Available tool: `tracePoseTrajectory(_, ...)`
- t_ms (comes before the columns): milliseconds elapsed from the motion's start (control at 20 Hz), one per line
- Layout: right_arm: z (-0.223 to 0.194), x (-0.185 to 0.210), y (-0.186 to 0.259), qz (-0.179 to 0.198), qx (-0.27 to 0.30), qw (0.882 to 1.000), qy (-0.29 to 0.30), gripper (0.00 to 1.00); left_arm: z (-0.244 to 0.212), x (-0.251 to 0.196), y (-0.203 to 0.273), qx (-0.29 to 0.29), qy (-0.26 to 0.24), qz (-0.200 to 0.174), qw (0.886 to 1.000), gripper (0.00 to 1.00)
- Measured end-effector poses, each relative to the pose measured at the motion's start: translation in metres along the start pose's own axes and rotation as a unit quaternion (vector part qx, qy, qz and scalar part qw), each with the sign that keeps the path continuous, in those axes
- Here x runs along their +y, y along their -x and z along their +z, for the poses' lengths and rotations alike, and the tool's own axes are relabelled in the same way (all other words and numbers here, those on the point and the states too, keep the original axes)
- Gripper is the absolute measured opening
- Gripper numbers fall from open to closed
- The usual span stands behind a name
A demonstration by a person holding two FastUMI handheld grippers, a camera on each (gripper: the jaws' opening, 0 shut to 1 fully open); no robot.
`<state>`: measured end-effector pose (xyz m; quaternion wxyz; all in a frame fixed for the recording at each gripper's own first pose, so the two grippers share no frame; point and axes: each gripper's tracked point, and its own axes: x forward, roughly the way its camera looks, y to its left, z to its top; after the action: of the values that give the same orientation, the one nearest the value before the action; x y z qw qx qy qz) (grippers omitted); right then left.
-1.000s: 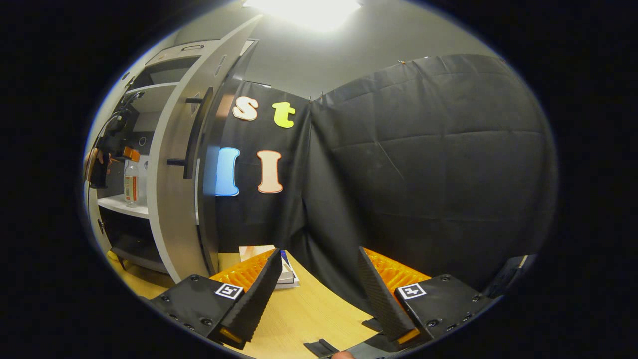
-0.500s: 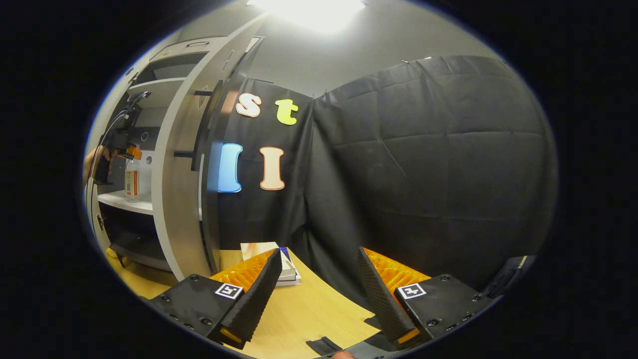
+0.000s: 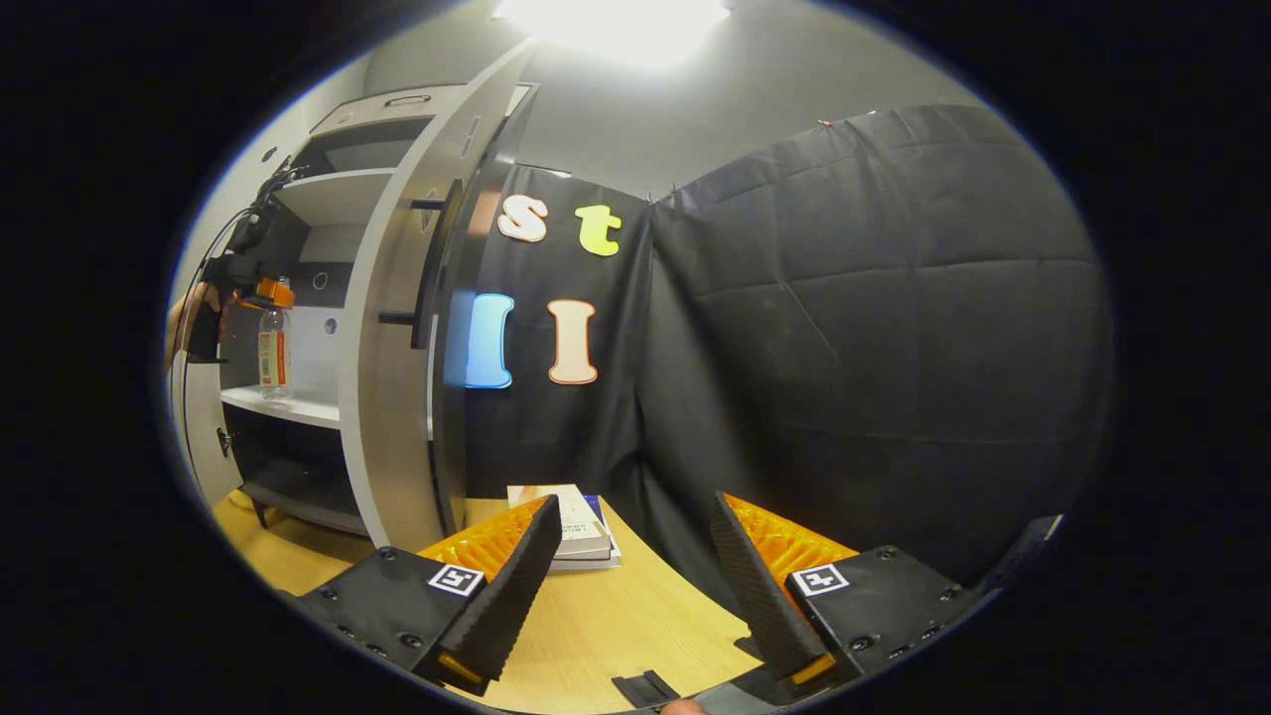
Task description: Grasp the bottle in the cabinet with the left hand and place it on the coaster, then close the right door with the right hand and the left door with the left hand.
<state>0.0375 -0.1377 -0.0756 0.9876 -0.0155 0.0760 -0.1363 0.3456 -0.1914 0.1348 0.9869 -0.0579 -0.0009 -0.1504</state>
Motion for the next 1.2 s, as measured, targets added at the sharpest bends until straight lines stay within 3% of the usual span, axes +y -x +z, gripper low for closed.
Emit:
tracePoseTrajectory(650,-0.008,-0.021,0.025,0.060,0.004,0.998,-0.008,0.96,-0.012,-0.019,0.103,-0.015,-0.002,0.012,1.000,0.40)
tracePoseTrajectory(1200,-0.021,-0.032,0.047,0.095,0.013,0.995,0.005,0.96,-0.076,-0.030,0.157,0.007,0.001,0.015,1.000,0.41)
